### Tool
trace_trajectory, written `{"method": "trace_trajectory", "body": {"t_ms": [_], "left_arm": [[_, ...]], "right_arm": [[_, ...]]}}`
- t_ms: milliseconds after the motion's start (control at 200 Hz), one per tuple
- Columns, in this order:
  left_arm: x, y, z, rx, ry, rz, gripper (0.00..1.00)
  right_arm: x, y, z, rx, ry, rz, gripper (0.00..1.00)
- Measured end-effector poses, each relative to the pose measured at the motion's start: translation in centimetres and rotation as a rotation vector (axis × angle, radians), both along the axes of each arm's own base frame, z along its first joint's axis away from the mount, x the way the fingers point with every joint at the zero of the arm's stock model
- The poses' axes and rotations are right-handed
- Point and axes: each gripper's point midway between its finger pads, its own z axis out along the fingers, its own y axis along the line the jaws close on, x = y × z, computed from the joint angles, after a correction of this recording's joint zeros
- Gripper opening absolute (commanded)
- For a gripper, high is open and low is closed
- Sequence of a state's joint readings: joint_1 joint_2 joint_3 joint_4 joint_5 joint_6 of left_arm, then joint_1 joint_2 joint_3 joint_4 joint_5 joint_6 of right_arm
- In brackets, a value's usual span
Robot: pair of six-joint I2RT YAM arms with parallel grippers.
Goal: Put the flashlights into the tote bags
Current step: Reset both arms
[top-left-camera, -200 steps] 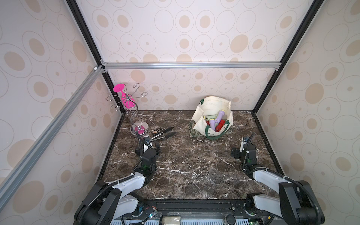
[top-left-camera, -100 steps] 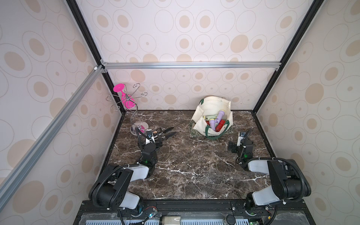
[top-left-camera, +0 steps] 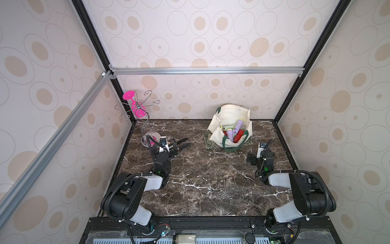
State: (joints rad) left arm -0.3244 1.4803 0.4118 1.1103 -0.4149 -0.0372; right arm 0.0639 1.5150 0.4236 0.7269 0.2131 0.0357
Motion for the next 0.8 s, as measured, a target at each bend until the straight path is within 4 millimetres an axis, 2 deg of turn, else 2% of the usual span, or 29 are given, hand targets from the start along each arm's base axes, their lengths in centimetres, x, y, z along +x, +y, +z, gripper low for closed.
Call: {"method": "trace_trajectory", "body": {"t_ms": [195, 300, 465, 605, 695, 800], "left_arm": [[-2.2, 0.8, 1.3, -0.007, -0.032, -0.004, 1.0], [-2.4, 1.9, 1.5, 0.004, -0.036, 0.024, 1.0], [-2.0, 3.2, 0.0, 0.053, 0.014, 0.051, 1.0], [-2.0, 4.2, -0.1, 0.067, 0.023, 0.068, 1.0], [-2.3, 4.7, -0.3, 0.068, 0.029, 0.074, 1.0], [-3.0, 5.0, -1.6, 0.076, 0.054, 0.074, 1.0]], "right_arm": [[0.1, 0.0, 0.1, 0.0, -0.003, 0.0, 1.0], [0.1, 0.0, 0.1, 0.0, -0.003, 0.0, 1.0], [0.1, 0.0, 0.1, 0.0, -0.003, 0.0, 1.0], [0.1, 0.0, 0.1, 0.001, -0.003, 0.0, 1.0], [0.1, 0.0, 0.1, 0.001, -0.003, 0.0, 1.0], [0.1, 0.0, 0.1, 0.001, -0.003, 0.0, 1.0]]}}
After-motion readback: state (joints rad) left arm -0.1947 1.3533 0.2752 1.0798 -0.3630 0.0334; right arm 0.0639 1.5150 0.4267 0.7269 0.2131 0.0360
